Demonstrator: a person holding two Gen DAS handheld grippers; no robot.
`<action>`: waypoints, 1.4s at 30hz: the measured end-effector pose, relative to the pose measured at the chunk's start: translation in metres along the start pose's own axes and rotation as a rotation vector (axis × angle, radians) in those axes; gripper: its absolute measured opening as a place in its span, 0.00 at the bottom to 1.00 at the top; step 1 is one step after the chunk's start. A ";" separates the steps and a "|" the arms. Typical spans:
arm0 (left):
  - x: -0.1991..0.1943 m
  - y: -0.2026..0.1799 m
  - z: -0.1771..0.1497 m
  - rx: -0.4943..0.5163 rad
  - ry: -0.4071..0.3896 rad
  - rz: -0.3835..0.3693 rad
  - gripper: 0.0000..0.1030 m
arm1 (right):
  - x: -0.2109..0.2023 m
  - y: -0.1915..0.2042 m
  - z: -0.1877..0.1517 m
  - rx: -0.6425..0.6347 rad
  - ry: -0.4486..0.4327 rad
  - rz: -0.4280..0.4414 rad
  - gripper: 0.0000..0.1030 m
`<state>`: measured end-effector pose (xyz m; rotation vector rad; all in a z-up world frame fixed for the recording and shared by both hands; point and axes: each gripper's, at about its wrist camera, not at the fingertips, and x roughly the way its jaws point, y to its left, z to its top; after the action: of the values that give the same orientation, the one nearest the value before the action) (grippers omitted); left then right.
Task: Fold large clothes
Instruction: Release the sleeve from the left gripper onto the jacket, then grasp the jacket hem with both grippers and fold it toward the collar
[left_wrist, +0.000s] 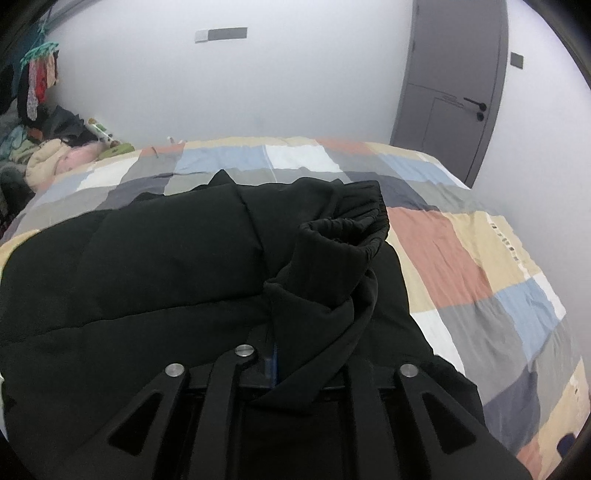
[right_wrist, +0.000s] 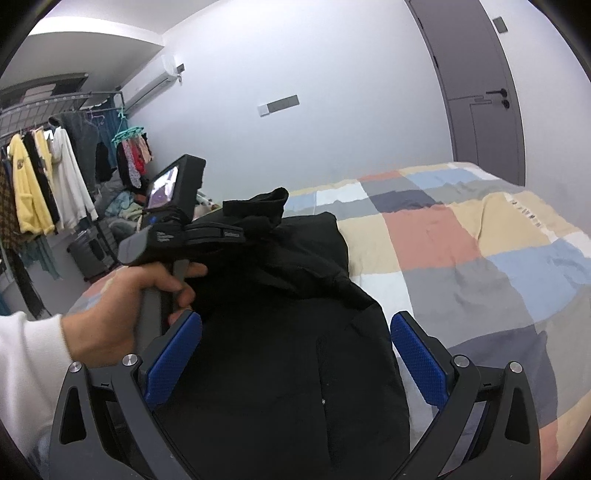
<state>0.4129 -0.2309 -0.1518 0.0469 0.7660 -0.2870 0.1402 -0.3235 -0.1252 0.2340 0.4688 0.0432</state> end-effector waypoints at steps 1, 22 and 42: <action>-0.004 0.000 0.001 0.004 -0.001 0.000 0.18 | -0.002 0.002 0.000 -0.004 -0.004 -0.002 1.00; -0.147 0.170 0.009 -0.134 -0.180 0.058 1.00 | 0.047 0.075 0.083 -0.185 -0.074 0.072 1.00; 0.002 0.271 -0.021 -0.143 -0.074 0.125 1.00 | 0.286 0.097 0.069 -0.228 0.173 0.080 0.74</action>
<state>0.4742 0.0316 -0.1848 -0.0504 0.7051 -0.1139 0.4280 -0.2168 -0.1696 0.0246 0.6216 0.1949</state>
